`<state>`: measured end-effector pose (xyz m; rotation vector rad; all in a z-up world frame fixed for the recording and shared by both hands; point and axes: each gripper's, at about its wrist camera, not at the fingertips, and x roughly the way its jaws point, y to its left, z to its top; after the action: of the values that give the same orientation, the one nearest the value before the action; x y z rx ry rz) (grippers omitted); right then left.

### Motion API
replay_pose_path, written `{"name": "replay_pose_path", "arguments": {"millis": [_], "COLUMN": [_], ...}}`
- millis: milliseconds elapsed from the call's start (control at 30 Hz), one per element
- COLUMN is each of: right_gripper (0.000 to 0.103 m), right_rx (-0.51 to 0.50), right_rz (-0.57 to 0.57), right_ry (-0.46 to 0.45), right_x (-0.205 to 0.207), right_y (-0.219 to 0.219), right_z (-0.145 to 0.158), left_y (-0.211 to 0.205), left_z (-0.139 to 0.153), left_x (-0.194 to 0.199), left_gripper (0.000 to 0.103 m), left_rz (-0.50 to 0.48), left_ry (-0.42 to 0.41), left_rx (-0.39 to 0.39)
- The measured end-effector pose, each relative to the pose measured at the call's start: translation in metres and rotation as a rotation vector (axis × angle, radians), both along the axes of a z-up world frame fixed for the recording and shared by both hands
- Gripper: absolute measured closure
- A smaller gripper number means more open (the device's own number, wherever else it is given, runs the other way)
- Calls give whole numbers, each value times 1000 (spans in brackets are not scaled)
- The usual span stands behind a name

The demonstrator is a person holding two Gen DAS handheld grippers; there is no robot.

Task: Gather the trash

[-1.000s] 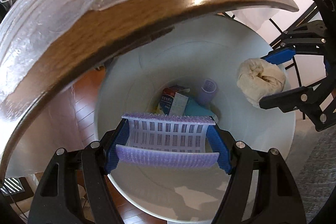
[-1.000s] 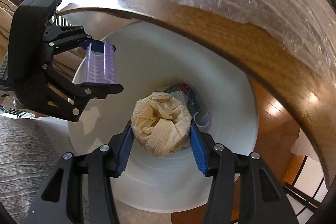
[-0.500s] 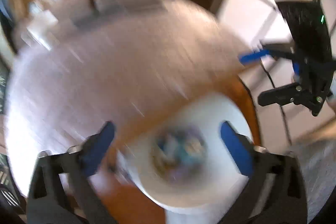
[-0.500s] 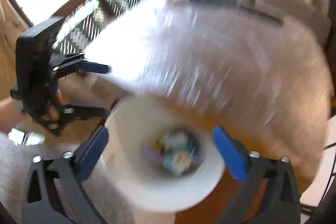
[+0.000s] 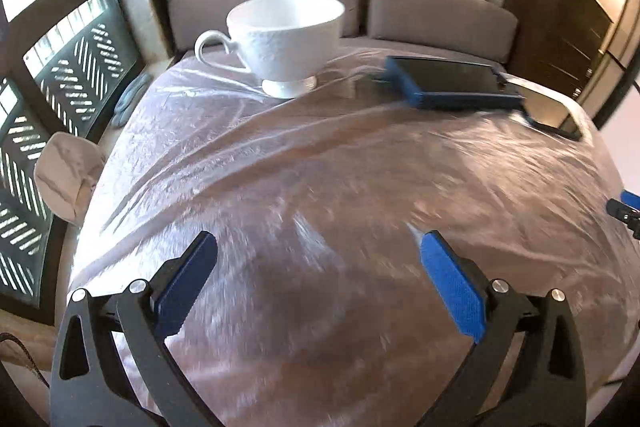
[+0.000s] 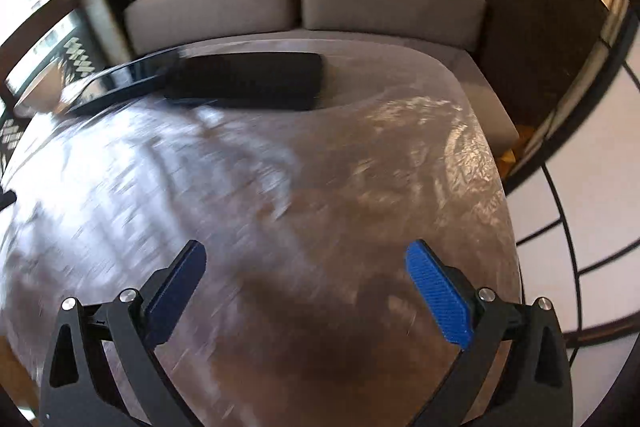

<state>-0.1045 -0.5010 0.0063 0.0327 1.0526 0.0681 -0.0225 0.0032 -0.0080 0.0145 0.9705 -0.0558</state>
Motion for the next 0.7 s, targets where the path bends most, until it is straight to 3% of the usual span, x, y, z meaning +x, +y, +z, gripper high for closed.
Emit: {"name": "replay_pose_path", "arguments": {"millis": [233, 700], "right_gripper": [4, 4], "right_rx": [-40, -41], "right_rz": [-31, -32], "right_ry": [-79, -79], "right_x": [16, 14], "right_y": [-12, -14], "right_z": [-14, -13], "left_y": [4, 6], "left_z": [-10, -12], "left_x": [13, 14], "left_gripper": [1, 1], "left_rz": [37, 37], "left_ry": [-17, -20], "left_rx": [17, 14]}}
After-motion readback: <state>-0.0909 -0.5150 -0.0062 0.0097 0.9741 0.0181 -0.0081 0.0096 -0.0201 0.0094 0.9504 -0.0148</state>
